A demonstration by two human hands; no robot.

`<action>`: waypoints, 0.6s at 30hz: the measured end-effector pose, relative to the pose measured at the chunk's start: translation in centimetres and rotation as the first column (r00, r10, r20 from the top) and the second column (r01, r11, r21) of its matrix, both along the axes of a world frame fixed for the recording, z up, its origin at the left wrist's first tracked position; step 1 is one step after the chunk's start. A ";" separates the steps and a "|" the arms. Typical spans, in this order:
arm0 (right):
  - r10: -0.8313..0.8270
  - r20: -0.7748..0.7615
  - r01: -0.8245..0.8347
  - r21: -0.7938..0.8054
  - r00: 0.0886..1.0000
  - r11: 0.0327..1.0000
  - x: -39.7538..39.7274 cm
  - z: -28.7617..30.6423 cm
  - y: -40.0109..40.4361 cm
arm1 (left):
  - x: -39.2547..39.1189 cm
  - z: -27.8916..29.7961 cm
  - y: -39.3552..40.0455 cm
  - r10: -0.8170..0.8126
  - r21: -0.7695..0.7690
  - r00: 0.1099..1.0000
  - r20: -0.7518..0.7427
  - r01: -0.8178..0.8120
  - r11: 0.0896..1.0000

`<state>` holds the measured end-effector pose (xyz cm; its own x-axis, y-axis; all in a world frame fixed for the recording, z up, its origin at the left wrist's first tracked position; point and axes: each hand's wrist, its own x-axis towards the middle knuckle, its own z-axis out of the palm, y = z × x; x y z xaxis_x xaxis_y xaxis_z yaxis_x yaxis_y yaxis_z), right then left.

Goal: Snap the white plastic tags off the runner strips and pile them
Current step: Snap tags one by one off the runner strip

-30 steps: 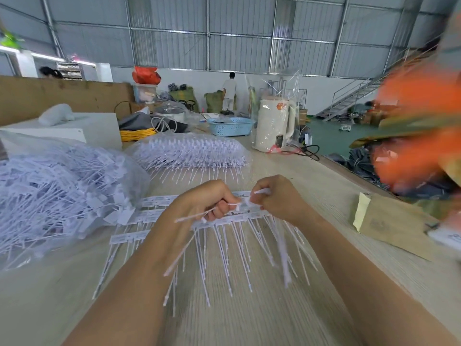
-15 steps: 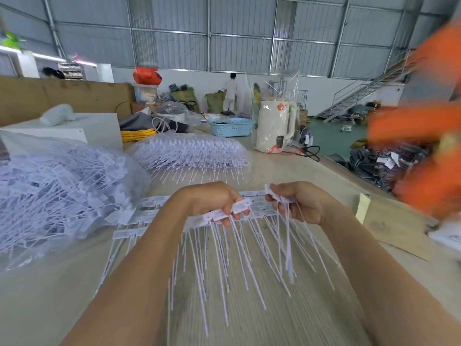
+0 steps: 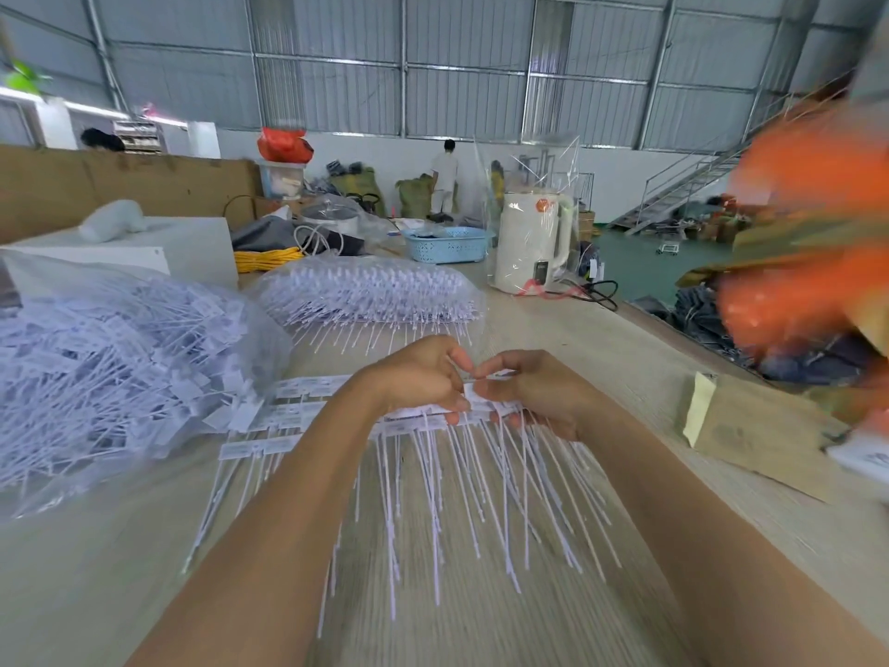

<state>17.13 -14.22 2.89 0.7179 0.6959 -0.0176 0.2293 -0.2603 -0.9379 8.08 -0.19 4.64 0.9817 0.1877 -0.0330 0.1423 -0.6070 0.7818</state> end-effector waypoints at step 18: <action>-0.055 0.000 0.054 0.116 0.998 0.992 0.2 0.2 -0.4 | 0.6 -0.8 0.9 0.161 -0.024 0.987 -0.002 -0.161 0.987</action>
